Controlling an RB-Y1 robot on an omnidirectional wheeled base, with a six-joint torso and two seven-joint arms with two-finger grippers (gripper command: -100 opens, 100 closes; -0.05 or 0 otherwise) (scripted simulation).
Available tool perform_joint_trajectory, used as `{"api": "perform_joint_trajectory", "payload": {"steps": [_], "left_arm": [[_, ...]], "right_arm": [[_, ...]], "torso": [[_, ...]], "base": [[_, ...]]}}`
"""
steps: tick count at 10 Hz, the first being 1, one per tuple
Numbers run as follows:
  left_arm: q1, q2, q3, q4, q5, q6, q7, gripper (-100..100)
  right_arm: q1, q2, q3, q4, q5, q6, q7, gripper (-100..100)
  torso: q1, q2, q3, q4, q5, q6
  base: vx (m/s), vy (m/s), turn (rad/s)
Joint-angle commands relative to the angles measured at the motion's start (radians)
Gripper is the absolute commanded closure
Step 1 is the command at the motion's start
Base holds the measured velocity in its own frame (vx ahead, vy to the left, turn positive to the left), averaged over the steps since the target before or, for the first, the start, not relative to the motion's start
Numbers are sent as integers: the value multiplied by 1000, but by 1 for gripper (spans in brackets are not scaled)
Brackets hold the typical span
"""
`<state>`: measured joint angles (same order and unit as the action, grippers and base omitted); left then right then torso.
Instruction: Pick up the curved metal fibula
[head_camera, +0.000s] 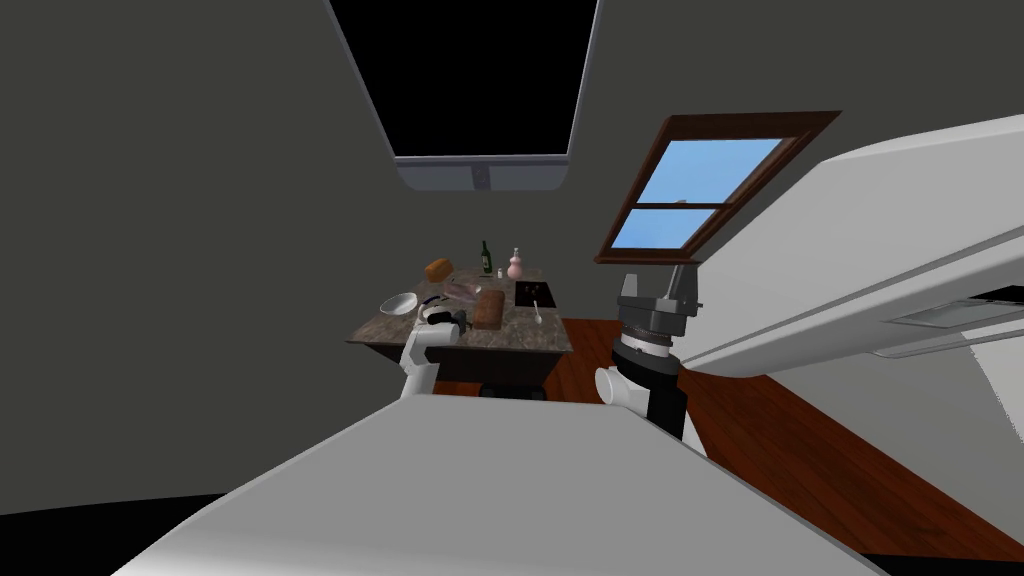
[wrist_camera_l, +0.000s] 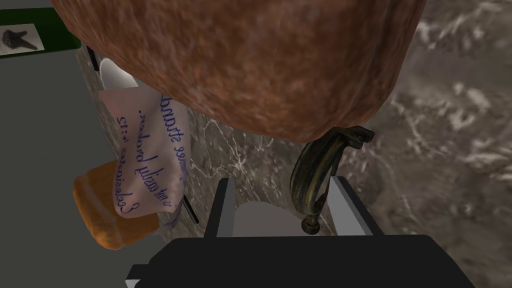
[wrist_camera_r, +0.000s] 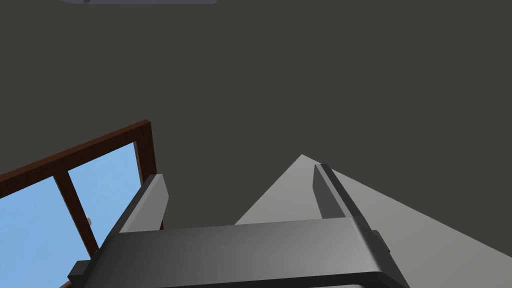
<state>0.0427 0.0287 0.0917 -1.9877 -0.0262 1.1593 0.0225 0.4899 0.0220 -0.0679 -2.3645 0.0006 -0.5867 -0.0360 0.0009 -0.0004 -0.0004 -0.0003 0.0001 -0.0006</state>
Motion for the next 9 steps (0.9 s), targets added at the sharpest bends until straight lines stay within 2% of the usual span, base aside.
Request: {"api": "perform_joint_trajectory", "payload": {"steps": [1, 4, 5, 6, 7, 8, 9], "left_arm": [[0, 0, 0, 0, 0, 0, 0, 100], [-1, 0, 0, 0, 0, -1, 1, 100], [-1, 0, 0, 0, 0, -1, 1, 0], [6, 0, 0, -33, 2, 27, -1, 100], [9, 0, 0, -48, 2, 40, -2, 100], [5, 0, 0, -33, 1, 25, -1, 100], [6, 0, 0, -35, 1, 29, -1, 0]], "right_arm": [[0, 0, 0, 0, 0, 0, 0, 0], [0, 0, 0, 0, 0, 0, 0, 0], [0, 0, 0, 0, 0, 0, 0, 0], [0, 0, 0, 0, 0, 0, 0, 0], [0, 0, 0, 0, 0, 0, 0, 0], [0, 0, 0, 0, 0, 0, 0, 0], [0, 0, 0, 0, 0, 0, 0, 0]], "torso": [[0, 0, 0, 0, 0, 0], [-1, 0, 0, 0, 0, 0], [-1, 0, 0, 0, 0, 0], [-1, 0, 0, 0, 0, 0], [-1, 2, 1, 0, -1, 0], [-2, 3, 2, 0, -1, 0], [-1, 2, 1, 0, -1, 0]], "base": [[0, 0, 0], [0, 0, 0], [0, 0, 0], [-27, -2, -10], [-42, -13, -6], [-18, -8, 2], [0, 0, 0]]}}
